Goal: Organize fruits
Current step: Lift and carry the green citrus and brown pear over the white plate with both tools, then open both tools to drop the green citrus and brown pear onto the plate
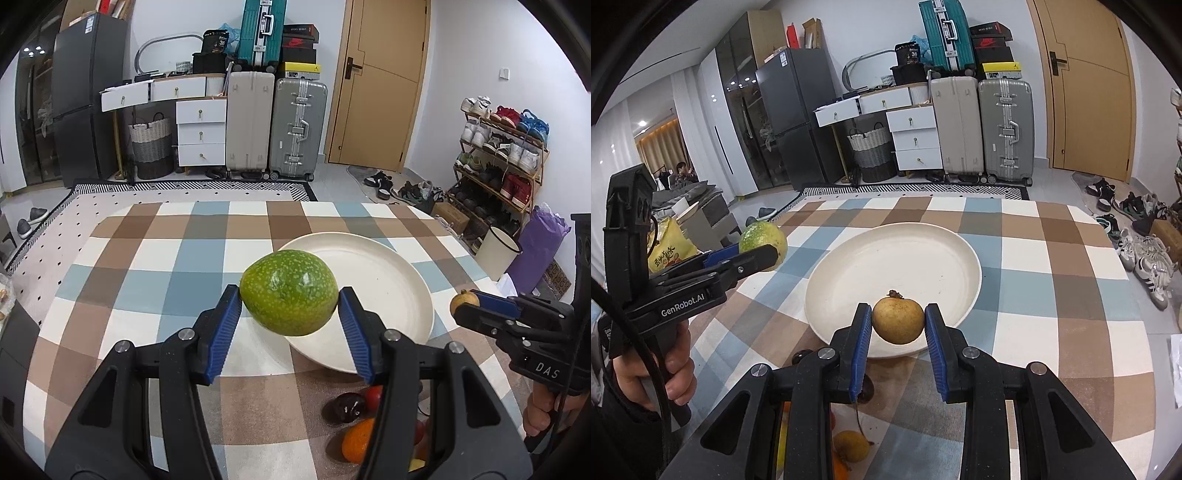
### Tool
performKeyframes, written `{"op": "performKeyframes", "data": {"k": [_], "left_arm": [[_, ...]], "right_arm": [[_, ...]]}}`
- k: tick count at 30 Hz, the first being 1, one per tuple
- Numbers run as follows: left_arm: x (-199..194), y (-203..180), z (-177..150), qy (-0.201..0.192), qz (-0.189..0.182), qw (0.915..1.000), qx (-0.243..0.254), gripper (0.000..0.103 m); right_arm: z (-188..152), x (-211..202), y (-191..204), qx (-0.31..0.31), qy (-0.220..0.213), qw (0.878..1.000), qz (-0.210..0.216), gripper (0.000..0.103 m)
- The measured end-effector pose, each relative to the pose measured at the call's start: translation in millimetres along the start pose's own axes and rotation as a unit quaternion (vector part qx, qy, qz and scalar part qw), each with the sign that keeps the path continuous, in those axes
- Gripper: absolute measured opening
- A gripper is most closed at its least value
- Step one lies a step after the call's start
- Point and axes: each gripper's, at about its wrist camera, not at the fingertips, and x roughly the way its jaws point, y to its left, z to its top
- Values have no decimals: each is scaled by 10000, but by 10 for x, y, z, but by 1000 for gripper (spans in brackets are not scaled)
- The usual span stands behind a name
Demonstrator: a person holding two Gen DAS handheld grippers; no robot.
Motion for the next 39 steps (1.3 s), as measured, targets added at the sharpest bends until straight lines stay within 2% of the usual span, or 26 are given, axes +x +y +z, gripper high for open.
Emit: {"op": "performKeyframes", "data": {"k": [15,23,25,28,30,32,34,37,39], "left_arm": [[415,-207,-112,479,-126,9981,362,52],[482,-263,-166,629,-264,9966,458,52],[461,-275,-165,591,-274,9967,488,52],[378,-300,-145,489,-302,9969,536,52],[319,-308,-140,485,-294,9968,559,56],[246,-311,-146,451,-230,9971,561,70],[163,-305,-167,455,-192,9973,537,82],[25,-296,-213,396,-221,9975,538,83],[-64,-287,-264,391,-142,9978,510,88]], "right_arm": [[0,382,-77,-2,264,9996,95,30],[10,489,-55,23,347,9993,126,32],[-3,460,-57,31,310,9995,111,42],[-15,380,-54,19,229,9997,129,49],[-18,318,-44,5,188,9998,83,51],[-29,248,-41,12,160,9998,93,55],[-49,165,-42,41,86,9999,116,76],[-89,22,-38,90,-41,9999,90,93],[-114,-51,-31,110,-58,9999,62,95]]}}
